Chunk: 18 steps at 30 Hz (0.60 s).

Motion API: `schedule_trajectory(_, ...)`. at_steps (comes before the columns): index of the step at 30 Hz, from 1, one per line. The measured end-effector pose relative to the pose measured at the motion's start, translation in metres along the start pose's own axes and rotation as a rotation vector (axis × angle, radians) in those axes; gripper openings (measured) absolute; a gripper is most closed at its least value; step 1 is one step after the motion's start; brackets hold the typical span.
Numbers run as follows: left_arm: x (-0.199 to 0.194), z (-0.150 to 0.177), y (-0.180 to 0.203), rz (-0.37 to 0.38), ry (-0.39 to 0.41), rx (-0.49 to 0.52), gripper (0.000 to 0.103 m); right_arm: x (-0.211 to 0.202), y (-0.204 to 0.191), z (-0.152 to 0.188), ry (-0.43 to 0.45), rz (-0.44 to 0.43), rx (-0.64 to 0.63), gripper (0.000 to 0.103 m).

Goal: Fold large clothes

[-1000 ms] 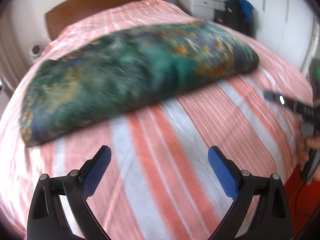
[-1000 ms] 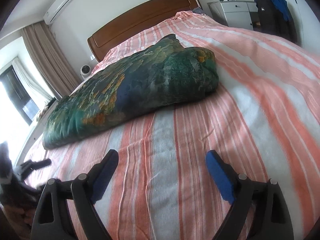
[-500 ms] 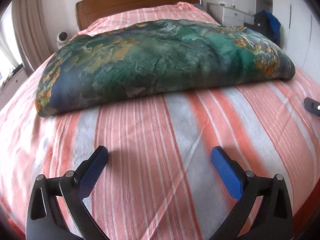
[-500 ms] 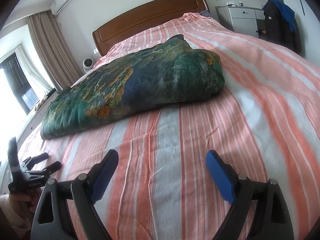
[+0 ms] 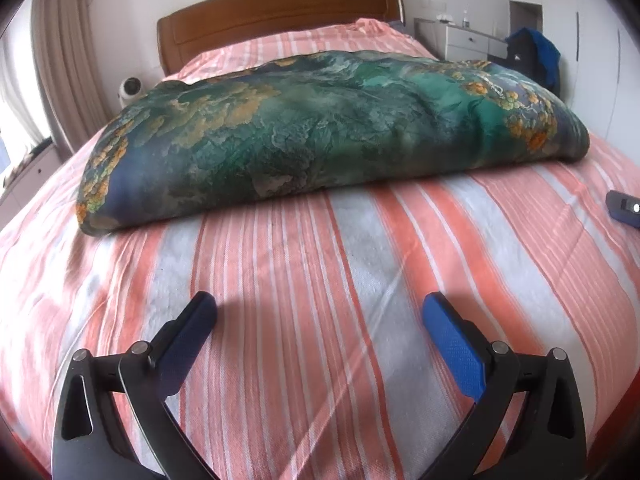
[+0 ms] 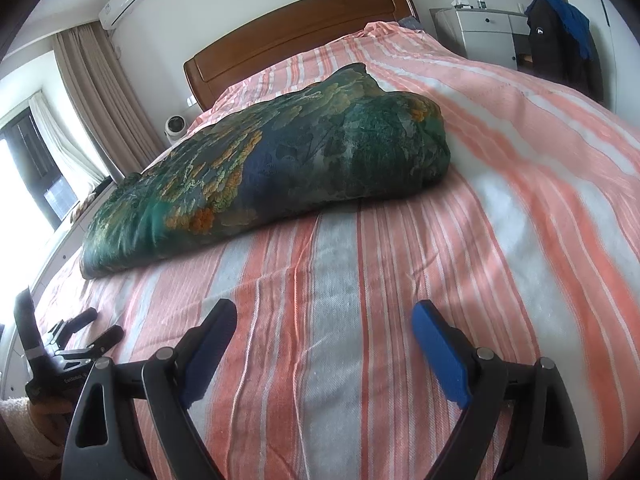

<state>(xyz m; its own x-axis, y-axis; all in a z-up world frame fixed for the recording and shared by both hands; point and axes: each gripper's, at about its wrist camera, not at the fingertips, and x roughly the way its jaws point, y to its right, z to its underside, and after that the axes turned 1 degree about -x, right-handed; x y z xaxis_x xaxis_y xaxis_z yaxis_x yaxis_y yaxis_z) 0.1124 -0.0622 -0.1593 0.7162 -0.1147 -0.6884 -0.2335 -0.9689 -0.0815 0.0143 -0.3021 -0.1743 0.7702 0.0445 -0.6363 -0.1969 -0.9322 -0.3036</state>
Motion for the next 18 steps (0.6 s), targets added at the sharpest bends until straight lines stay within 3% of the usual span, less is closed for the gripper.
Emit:
schedule_trajectory(5,-0.001,-0.003,-0.003,0.01,-0.013,0.0,0.103,-0.008,0.01,-0.007,0.008,-0.044,0.097,0.089)
schedule_trajectory(12,-0.001,0.0,-0.005,0.021,-0.002,-0.001,0.103,0.019,0.059,-0.06,0.0,-0.176,0.512,0.089)
schedule_trajectory(18,-0.011,-0.004,-0.01,0.0,-0.052,0.035,0.103,0.064,0.08,-0.079,0.016,-0.124,0.705,0.087)
